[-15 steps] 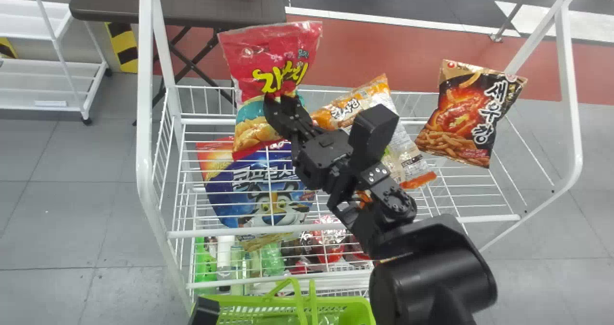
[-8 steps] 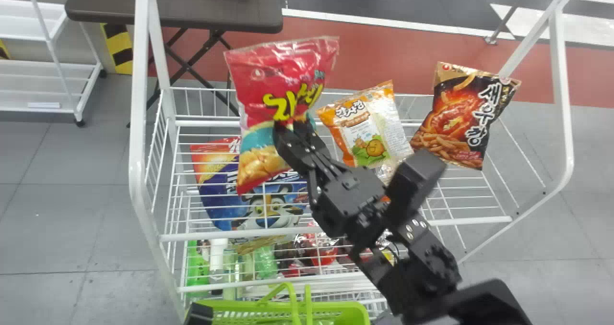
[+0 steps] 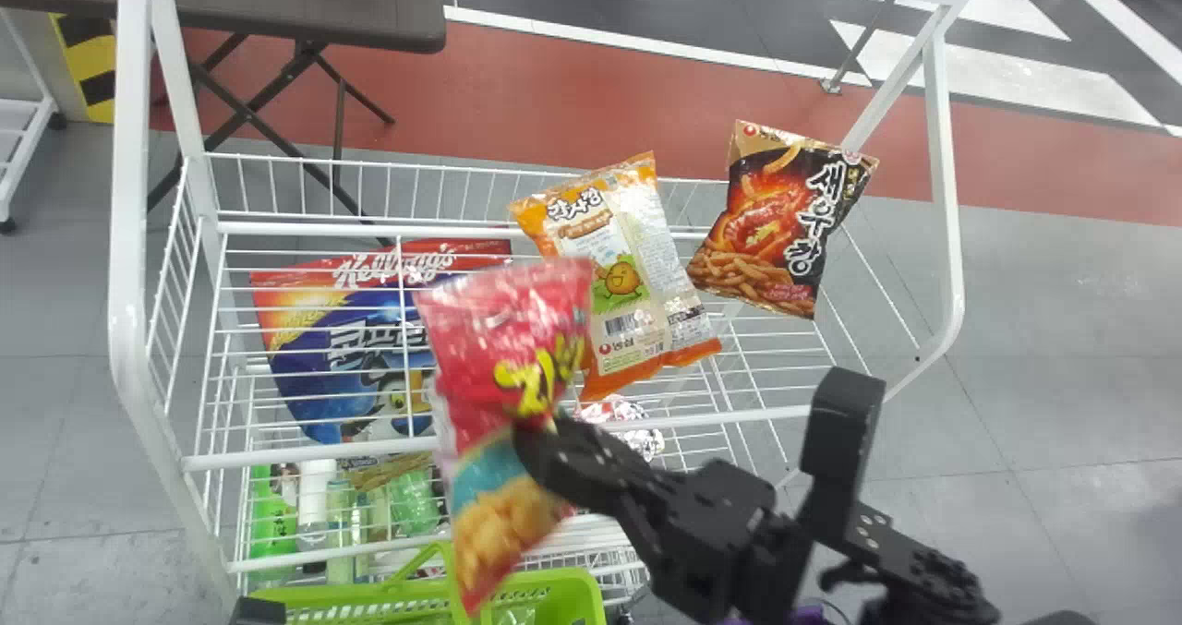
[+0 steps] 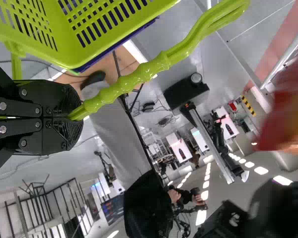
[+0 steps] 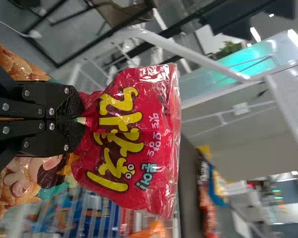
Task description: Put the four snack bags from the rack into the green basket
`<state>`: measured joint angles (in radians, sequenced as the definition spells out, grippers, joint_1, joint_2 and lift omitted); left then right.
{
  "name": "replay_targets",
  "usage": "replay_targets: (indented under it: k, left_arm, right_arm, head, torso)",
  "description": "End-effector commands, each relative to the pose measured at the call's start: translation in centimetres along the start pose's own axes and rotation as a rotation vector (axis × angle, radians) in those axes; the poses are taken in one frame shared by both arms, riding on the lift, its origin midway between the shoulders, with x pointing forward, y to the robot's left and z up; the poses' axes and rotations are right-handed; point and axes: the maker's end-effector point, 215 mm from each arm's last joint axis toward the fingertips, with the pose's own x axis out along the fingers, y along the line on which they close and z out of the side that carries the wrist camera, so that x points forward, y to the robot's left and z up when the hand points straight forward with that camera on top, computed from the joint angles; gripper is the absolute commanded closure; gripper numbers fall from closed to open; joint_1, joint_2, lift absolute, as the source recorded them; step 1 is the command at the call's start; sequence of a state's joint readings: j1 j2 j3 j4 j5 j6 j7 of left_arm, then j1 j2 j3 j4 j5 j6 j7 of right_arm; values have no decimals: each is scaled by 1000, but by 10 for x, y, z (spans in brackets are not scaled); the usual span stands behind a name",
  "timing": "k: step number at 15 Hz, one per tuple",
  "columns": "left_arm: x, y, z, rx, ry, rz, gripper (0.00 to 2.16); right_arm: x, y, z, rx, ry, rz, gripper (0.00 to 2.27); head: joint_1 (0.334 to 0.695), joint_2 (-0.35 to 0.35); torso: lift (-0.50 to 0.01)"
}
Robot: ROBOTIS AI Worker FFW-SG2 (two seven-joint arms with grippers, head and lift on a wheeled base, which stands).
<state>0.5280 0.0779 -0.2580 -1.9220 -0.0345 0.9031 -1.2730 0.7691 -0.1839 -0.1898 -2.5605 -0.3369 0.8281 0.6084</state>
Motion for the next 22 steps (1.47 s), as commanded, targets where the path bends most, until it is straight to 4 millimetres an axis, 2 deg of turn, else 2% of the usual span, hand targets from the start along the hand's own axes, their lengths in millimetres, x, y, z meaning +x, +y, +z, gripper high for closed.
replay_targets:
  k: [1,4,6,8,10,12,15,19,22]
  left_arm:
    - [3,0,0,-1,-1,5,2132]
    - [-2,2,2,-9,-2,19,2132]
    - [-8,-3,4,-4,-19,28,2132]
    - [-13,-10,10,8,-37,31,2132]
    - [-17,-15,13,15,-44,31,2132]
    - [-24,-22,18,17,-64,24,2132]
    - [-25,-36,21,17,-70,11,2132]
    - [-12,-47,17,26,-50,-19,2132]
    - [-10,-48,16,26,-44,-22,2132]
  right_arm:
    - [-33,-10,-3,33,10,-51,2081]
    - [-65,-25,-31,122,109,-64,2078]
    - [-82,-34,-56,204,191,-74,2078]
    - [-90,-42,-82,283,255,-88,2081]
    - [-90,-48,-107,340,295,-88,2078]
    - [-80,-49,-137,389,339,-71,2078]
    - [-59,-36,-165,405,387,-32,2078]
    - [-16,-19,-180,344,415,9,2078]
    - [12,18,-180,304,409,91,2078]
  head:
    - [695,-350]
    - [695,-350]
    - [695,-350]
    - [695,-350]
    - [695,-350]
    - [695,-350]
    - [695,-350]
    - [695,-350]
    - [695,-350]
  torso:
    - [-6]
    - [-6]
    - [-6]
    - [-6]
    - [-6]
    - [-6]
    - [-6]
    - [-6]
    - [-6]
